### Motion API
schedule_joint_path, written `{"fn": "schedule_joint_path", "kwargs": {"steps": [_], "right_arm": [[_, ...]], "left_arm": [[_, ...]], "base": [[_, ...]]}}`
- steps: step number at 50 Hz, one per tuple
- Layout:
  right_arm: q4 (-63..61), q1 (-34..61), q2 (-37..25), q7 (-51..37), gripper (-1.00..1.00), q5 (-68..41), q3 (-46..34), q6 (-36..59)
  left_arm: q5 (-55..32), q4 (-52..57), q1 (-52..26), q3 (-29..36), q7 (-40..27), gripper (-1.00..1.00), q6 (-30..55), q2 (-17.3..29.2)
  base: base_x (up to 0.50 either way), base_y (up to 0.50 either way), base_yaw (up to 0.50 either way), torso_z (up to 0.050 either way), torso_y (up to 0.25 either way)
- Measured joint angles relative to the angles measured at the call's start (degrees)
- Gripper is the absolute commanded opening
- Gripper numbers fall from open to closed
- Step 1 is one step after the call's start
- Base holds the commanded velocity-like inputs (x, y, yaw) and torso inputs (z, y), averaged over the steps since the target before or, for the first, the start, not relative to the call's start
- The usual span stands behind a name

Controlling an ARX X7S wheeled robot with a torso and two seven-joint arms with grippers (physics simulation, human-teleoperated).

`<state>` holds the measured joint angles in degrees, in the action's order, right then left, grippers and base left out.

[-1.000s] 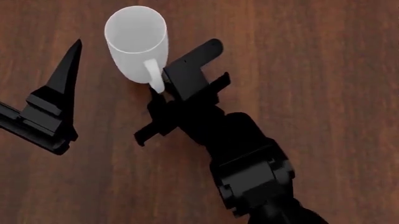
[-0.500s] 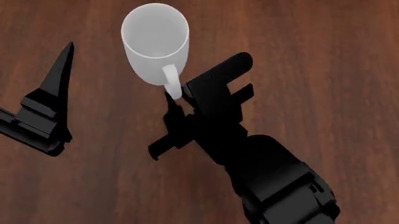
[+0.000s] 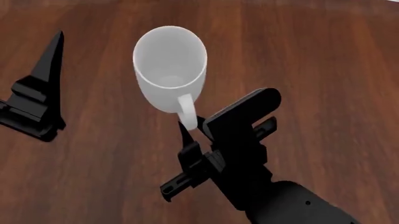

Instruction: Put the white mug on the plate.

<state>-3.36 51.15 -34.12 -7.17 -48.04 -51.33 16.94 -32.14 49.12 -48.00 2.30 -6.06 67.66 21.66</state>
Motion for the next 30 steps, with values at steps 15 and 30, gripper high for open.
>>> {"fn": "schedule_joint_path", "kwargs": {"steps": [15, 30], "right_arm": [[-10.95, -4.9, -7.21, -5.79, -1.0, -2.79, 2.28, -0.41], [-20.21, -10.92, -14.14, -11.58, -1.0, -5.07, 4.41, -2.2]], "left_arm": [[0.72, -1.66, -0.24, 0.56, -0.33, 1.0, -1.29, 0.74], [1.15, -2.76, -0.58, 1.05, -0.71, 1.0, -1.96, 1.45]], "base": [[0.0, 0.0, 0.0, -0.031, 0.243], [0.0, 0.0, 0.0, -0.031, 0.243]]}}
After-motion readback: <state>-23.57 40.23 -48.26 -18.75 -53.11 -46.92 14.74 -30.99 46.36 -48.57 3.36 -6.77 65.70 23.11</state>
